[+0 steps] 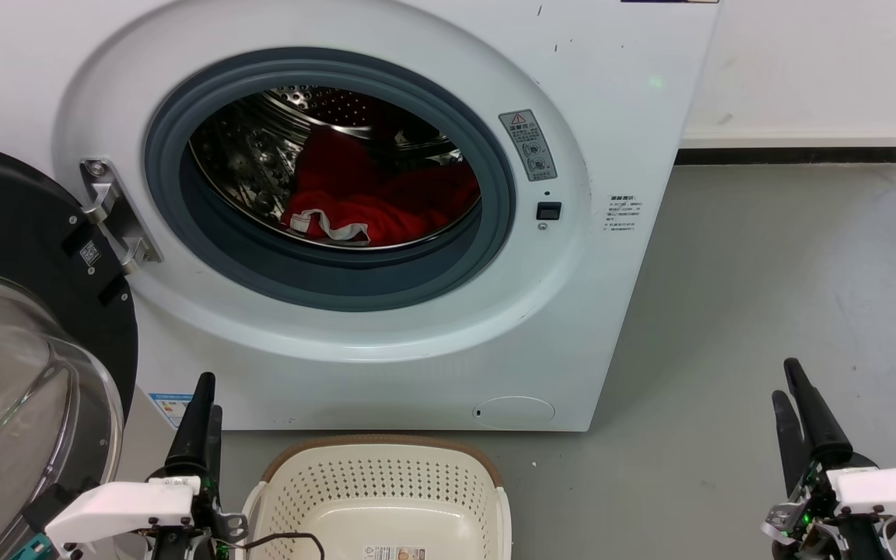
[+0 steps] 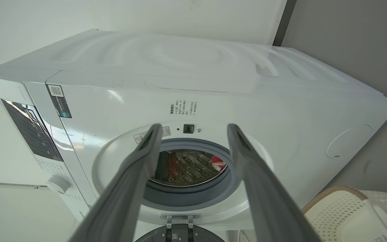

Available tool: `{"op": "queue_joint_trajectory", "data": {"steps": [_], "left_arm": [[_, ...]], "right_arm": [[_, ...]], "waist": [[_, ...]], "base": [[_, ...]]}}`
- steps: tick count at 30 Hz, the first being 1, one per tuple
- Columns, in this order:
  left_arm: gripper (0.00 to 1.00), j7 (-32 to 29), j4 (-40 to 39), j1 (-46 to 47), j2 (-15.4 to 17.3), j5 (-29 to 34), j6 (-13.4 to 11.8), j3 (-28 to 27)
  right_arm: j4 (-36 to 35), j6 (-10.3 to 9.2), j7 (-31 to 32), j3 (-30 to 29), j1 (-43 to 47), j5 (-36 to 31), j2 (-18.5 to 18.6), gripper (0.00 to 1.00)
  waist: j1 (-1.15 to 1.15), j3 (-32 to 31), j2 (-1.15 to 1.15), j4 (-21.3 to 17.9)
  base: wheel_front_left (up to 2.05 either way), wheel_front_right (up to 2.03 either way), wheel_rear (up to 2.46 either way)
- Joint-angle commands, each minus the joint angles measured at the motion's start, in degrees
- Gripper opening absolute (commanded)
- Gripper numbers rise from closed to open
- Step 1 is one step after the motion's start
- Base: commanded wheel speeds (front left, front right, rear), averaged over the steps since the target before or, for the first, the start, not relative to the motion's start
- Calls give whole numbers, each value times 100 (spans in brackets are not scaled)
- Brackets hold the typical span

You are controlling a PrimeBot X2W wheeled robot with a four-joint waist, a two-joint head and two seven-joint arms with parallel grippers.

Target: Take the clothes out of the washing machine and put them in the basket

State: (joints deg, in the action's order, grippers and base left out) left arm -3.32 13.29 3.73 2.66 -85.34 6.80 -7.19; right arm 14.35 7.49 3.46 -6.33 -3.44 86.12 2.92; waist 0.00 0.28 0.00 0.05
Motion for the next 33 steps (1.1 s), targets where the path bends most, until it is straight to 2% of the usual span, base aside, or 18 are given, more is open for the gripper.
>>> {"op": "queue_joint_trajectory", "data": {"steps": [1,21,33], "left_arm": [[100,72,-206,39,13,287,-46,-11],[100,526,-868,-177,17,2469,-588,262],[100,772,-1097,-310,19,3725,-801,449]], "right_arm": [[-199,1,-76,7,-38,-274,5,100],[-886,1,-531,298,168,-2657,3,100],[-1213,1,-778,494,297,-3977,3,100]], "waist": [[0,3,0,0],[0,15,0,7],[0,25,0,12]], "base": [[0,0,0],[0,0,0],[0,0,0]]}}
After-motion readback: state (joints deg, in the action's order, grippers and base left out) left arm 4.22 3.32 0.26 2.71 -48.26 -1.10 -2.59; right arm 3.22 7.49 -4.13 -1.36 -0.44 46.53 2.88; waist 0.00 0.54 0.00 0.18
